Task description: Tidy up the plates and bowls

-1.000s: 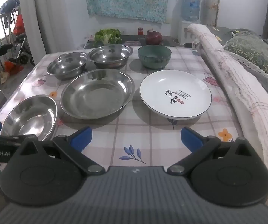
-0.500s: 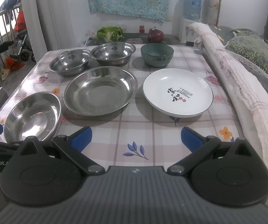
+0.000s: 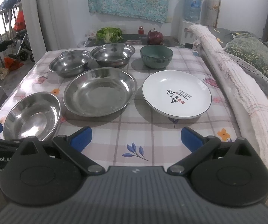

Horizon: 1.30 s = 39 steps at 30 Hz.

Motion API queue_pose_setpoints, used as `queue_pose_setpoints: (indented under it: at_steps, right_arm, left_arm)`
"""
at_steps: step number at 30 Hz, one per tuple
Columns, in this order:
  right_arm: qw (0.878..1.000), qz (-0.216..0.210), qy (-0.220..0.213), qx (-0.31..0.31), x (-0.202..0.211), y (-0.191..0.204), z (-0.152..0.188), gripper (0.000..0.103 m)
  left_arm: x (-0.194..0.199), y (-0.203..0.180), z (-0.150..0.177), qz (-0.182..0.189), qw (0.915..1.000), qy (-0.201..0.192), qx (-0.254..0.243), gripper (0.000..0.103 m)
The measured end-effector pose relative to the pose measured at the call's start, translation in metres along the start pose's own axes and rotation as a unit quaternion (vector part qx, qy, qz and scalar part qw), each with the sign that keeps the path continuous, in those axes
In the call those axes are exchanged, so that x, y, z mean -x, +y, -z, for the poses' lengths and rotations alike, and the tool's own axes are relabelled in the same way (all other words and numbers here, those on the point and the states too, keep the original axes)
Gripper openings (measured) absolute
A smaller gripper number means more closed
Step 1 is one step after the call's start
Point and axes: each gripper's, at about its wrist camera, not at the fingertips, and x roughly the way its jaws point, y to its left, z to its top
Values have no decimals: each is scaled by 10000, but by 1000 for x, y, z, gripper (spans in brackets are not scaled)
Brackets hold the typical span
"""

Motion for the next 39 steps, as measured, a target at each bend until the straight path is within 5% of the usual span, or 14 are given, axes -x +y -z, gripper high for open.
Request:
queue_pose_setpoints:
  at_steps: [39]
  right_arm:
    - [10000,-11,52,-30,-6,3,-2,102]
  left_arm:
    - [0,8,-3,-88,10000,-24,32,103]
